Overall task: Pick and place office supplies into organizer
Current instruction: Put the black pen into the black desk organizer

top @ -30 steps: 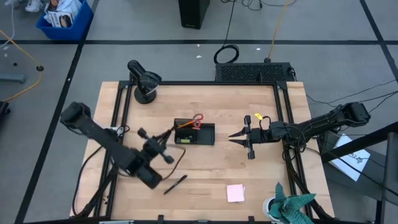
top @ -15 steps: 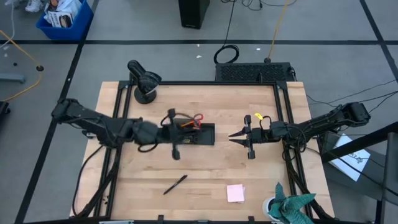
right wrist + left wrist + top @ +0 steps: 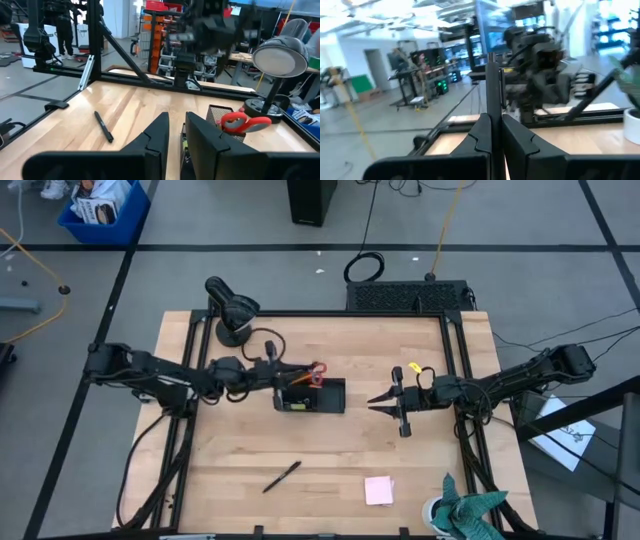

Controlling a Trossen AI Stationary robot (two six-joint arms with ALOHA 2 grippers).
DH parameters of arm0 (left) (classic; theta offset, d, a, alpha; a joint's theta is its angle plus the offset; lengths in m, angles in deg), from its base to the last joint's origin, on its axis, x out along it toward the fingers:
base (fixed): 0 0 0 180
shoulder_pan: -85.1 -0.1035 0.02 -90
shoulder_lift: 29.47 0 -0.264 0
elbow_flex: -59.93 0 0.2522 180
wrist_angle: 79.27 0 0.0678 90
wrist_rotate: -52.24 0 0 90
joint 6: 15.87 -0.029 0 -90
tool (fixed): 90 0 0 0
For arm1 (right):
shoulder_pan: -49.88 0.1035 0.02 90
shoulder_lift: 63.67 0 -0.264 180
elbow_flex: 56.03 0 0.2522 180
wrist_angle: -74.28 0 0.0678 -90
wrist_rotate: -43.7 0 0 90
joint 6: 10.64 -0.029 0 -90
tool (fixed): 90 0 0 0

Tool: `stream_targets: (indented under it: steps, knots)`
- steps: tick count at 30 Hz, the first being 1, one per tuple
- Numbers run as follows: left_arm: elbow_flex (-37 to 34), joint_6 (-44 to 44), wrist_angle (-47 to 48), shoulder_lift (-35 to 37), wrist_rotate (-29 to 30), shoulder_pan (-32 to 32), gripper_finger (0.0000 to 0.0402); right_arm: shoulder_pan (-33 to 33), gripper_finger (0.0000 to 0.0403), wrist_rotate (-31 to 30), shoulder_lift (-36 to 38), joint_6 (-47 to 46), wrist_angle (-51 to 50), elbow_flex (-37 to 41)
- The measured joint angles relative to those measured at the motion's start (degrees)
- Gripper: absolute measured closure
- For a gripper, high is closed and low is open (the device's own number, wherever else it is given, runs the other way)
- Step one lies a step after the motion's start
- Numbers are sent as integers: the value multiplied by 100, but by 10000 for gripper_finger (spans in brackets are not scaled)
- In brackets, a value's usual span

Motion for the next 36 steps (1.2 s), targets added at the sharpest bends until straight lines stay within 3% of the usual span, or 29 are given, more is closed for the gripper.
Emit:
stream_targets:
  steps: [6,12,16,36]
  knots:
    - [-734,263,-1604,-586,-128,-197,380,0,344,-7,0,176,134,0]
    - [-708,402,-2642,-1985,-124,-353,384,0,344,-12,0,269,306,0]
    - [-719,477,-3066,-2494,-124,-480,380,0,344,-12,0,271,288,0]
    - [-809,574,-2490,-2519,-125,-699,376,0,344,-14,0,256,55,0]
